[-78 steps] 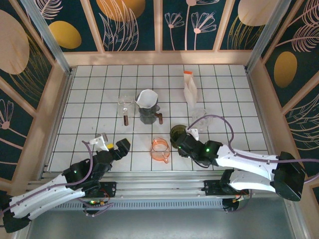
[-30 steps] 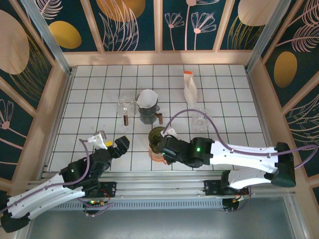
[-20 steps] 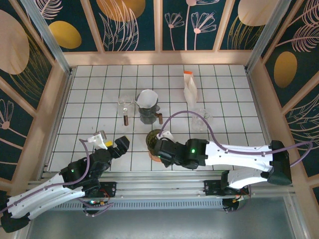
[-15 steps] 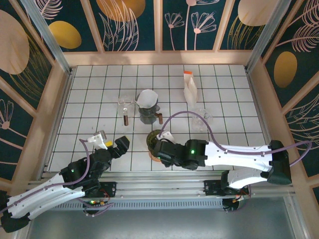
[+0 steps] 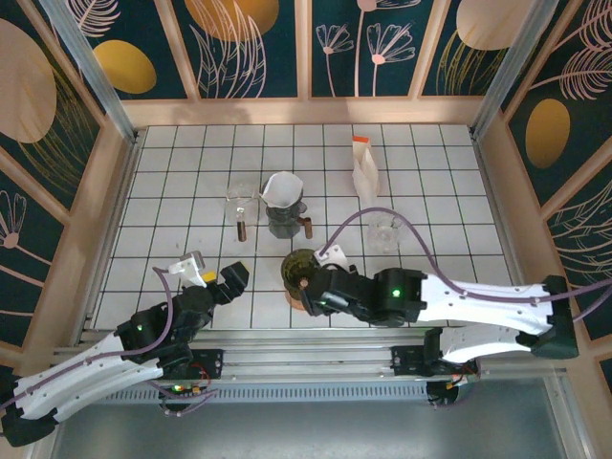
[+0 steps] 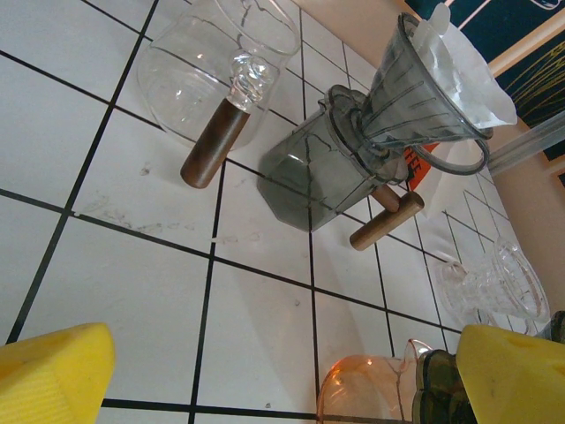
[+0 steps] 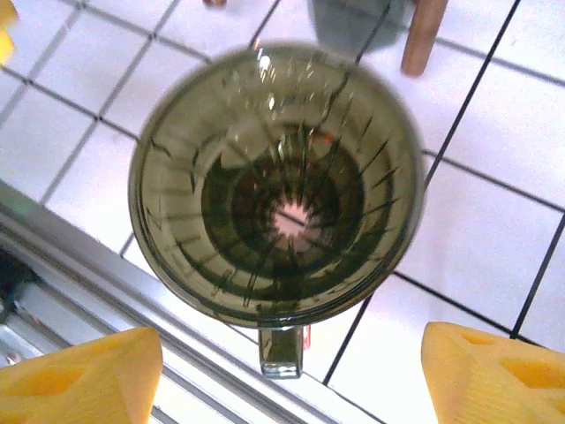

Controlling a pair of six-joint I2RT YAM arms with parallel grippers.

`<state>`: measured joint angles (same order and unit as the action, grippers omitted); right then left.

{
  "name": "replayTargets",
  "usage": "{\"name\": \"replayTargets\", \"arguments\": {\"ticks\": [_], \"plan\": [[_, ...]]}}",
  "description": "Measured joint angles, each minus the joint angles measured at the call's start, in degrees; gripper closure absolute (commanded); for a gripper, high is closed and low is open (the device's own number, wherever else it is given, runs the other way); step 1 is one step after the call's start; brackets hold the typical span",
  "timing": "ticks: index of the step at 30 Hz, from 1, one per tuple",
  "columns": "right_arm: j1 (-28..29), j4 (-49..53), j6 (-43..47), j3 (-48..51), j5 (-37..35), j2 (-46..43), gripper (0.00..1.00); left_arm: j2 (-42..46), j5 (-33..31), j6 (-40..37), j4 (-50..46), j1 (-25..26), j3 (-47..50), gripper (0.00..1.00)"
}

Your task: Place the coffee filter in the dripper

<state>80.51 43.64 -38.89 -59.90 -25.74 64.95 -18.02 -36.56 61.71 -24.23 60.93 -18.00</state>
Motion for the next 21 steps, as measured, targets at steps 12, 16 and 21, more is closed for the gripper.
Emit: {"name": "replayTargets", "arguments": {"ticks": [12,16,21], "plan": [[-40.35,-18.21,12.39,2.34,4.02,-0.72,0.52,-0.42,0.02,-0.17,0.42,0.0,0.0,0.01],[-48.22,-23.08,17.75,0.79,7.69,8.85,0.59,-0.42,0.02,-0.2,0.46,0.0,0.0,0.01],[-53.4,-23.96,24.0,-6.03,11.34,21.88,0.6,-0.44,0.0,-0.61,0.46,0.0,0.0,0.01]]}}
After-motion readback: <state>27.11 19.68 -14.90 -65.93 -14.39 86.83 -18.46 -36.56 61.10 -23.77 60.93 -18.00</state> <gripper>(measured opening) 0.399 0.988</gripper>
